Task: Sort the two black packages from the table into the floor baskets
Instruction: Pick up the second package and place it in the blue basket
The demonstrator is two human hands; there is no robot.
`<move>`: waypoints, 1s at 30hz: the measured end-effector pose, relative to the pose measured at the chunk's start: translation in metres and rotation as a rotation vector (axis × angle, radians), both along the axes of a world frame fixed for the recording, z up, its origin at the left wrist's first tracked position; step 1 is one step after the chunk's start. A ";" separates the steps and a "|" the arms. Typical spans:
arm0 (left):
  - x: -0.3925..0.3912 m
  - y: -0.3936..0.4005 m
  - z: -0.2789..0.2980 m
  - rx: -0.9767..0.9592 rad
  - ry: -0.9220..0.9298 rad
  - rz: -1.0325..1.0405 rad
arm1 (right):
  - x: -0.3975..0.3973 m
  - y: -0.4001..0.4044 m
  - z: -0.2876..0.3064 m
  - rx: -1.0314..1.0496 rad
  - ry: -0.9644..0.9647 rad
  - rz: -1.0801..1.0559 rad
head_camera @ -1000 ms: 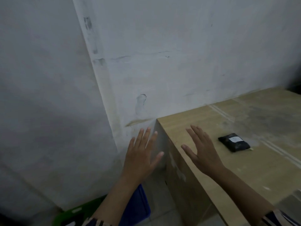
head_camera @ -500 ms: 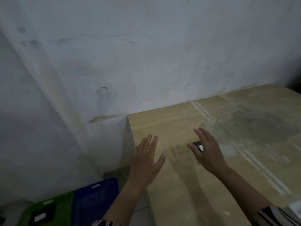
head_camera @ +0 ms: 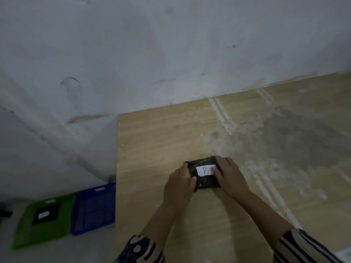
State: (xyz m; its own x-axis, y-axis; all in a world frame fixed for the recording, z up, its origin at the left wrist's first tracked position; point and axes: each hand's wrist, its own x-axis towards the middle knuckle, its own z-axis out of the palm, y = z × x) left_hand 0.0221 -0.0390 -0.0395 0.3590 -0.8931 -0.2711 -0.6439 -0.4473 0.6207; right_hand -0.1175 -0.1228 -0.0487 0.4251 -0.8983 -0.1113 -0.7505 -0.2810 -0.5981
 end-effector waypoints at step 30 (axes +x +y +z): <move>0.053 0.102 0.039 -0.352 0.436 0.329 | 0.061 0.096 0.055 0.252 -0.474 0.085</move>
State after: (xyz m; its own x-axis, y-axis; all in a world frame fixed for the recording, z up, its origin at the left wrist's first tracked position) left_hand 0.0748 0.0632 0.0000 0.5521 -0.8172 -0.1653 -0.1636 -0.3006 0.9396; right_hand -0.0563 -0.0269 0.0066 0.5511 -0.8288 -0.0972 -0.3627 -0.1330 -0.9224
